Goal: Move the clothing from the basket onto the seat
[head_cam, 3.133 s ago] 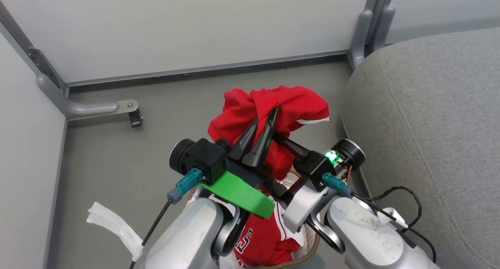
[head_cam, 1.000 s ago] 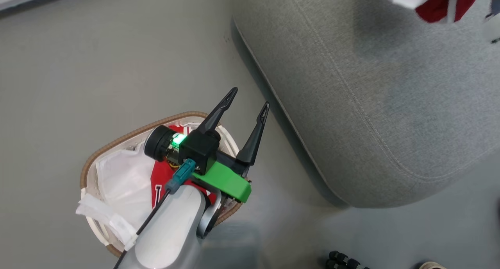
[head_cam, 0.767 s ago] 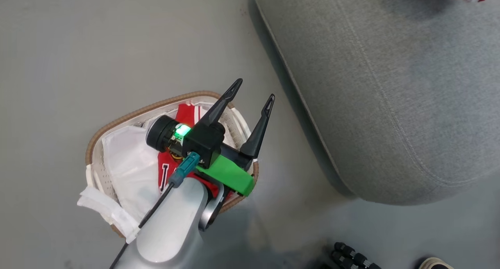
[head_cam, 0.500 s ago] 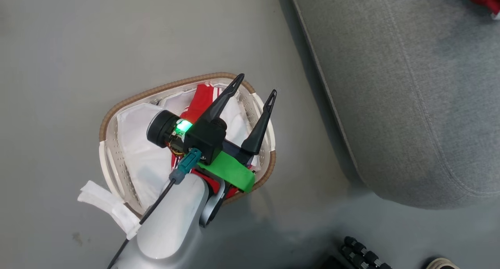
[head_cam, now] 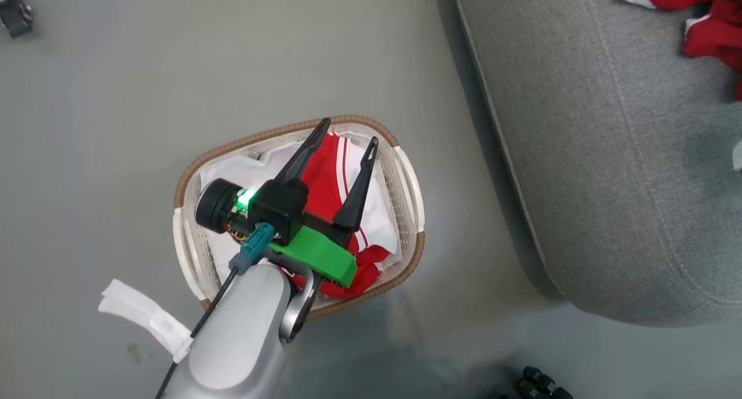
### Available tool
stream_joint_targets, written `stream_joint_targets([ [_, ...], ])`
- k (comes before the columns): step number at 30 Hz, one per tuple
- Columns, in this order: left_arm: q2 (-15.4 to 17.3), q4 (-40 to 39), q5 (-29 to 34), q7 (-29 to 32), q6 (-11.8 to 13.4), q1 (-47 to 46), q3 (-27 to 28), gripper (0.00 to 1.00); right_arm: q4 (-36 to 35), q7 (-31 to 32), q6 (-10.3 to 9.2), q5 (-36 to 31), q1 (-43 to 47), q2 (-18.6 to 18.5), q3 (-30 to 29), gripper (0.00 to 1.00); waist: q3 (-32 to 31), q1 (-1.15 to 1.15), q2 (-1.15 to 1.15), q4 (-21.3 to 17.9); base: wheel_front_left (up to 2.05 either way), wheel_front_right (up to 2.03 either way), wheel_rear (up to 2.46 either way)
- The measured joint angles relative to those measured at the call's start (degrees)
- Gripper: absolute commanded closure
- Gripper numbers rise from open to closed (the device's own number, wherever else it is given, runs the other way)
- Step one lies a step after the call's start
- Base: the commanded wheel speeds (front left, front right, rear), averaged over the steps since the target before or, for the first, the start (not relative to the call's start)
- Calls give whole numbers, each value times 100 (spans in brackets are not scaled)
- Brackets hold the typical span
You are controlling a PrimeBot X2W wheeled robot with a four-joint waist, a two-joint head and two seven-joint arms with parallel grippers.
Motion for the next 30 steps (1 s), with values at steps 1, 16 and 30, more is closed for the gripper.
stream_joint_targets([
  [1,-2,21,5,0,0,43,49,0,-58,0,0,-18,176,45,-165,0,-71,0,0,-7,0,0,0],
  [16,-4,-275,174,0,70,891,761,0,-1303,0,-1,-236,1915,854,-404,0,-1140,-1,0,5,0,0,0],
  [30,-1,-438,177,0,469,1324,1718,0,-2672,0,-1,161,2115,1147,1172,0,-1638,-1,0,659,0,0,0],
])
